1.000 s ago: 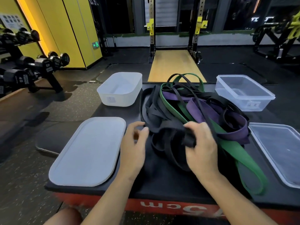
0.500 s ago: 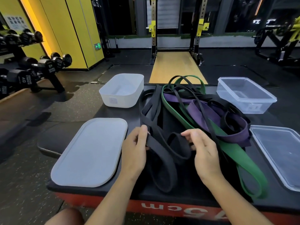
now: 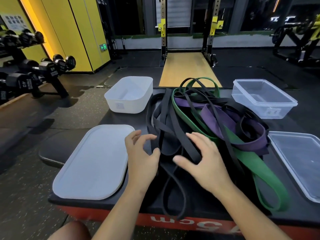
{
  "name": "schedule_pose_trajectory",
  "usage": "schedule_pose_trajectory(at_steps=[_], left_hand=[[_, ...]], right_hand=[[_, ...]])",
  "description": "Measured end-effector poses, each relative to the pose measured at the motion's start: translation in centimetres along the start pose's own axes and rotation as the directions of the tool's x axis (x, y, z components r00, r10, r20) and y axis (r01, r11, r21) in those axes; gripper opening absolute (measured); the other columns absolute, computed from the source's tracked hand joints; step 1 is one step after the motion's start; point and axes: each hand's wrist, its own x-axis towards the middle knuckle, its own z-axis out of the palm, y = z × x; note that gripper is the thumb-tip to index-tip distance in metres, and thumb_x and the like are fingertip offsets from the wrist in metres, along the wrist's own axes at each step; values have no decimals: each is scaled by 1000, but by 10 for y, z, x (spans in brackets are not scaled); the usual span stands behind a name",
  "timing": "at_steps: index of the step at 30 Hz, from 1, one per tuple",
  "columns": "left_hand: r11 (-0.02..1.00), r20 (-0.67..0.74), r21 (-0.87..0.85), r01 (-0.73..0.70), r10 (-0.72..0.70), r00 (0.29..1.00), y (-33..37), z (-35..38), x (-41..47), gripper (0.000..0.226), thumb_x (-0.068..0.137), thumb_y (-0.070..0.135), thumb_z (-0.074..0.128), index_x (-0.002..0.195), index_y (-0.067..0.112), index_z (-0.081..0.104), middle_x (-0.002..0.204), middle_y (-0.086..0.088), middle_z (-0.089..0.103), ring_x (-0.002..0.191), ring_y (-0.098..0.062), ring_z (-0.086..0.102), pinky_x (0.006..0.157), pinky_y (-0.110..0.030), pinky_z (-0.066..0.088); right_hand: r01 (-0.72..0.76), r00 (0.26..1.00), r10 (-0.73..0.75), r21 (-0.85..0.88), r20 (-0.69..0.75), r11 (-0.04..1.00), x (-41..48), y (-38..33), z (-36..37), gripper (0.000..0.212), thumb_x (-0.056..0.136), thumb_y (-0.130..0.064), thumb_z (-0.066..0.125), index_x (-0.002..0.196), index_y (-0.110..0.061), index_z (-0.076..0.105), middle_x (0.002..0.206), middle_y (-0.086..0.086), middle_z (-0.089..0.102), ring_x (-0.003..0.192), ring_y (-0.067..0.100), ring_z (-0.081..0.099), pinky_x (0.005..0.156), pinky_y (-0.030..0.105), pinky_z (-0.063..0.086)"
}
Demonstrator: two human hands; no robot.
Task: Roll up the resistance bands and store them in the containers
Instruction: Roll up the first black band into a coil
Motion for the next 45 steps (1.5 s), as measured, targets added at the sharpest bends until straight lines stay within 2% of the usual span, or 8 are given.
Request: schedule_pose_trajectory(at_steps=[2,5,9,15,21,30,36,45], left_hand=[[1000,5,20,5,-5,1000,1,0,-2,51,83,-9,63,100,39,69,139,22,33,138,8,30,94,-10,42],[1000,2,5,-18,18,1000,1,0,-3,63,76,-20,49,89,37,70,133,22,44,131,6,38,85,-8,41],[997,77,28,78,-80,994,0,3,-2,52,82,-12,46,79,35,69,99,20,66,68,-2,56,65,-20,45],[995,173,101,-5,-13,985,3,3,-1,35,87,8,58,81,38,74,99,32,64,90,2,60,81,-23,45],[925,290,342,-165,63,955,0,11,1,45,69,81,61,79,39,73,92,19,53,109,-2,42,92,-21,39],[991,107,-118,62,-49,993,0,-2,1,19,82,16,86,81,35,81,105,21,73,107,0,68,101,-40,54],[774,-5,-598,208,-264,965,2,-14,9,28,94,-4,40,76,5,60,97,-16,76,112,-24,71,93,-34,55],[971,20,-211,108,-106,994,3,-6,3,29,79,11,61,85,2,34,77,2,36,70,-10,35,62,-20,36]], right_hand=[[27,999,-23,-149,29,988,3,3,6,68,80,-62,71,141,-37,56,136,-30,51,131,0,42,108,27,36],[-140,968,179,215,-175,967,9,4,3,11,96,-35,67,105,-30,68,90,-23,71,92,5,66,80,28,48],[-242,890,406,537,-209,808,15,2,-7,12,102,-32,60,99,-21,62,79,-1,73,62,16,66,56,31,51],[-241,967,250,153,-43,958,8,-1,-5,12,89,-28,76,93,-38,69,87,-21,72,85,-1,66,73,19,49],[-85,967,142,-256,212,963,16,-11,-1,36,84,-36,69,120,-38,68,99,-14,61,98,15,60,81,37,52],[-228,973,229,15,-35,973,20,-8,6,12,85,-41,79,93,-34,73,95,-13,62,85,8,63,81,38,54],[-273,956,289,197,-57,942,22,-6,-1,7,90,-30,76,90,-35,70,93,-16,72,88,1,65,71,16,46],[-207,946,291,422,-145,883,21,-12,1,10,96,-25,63,87,-29,64,64,-9,62,60,6,56,64,30,43]])
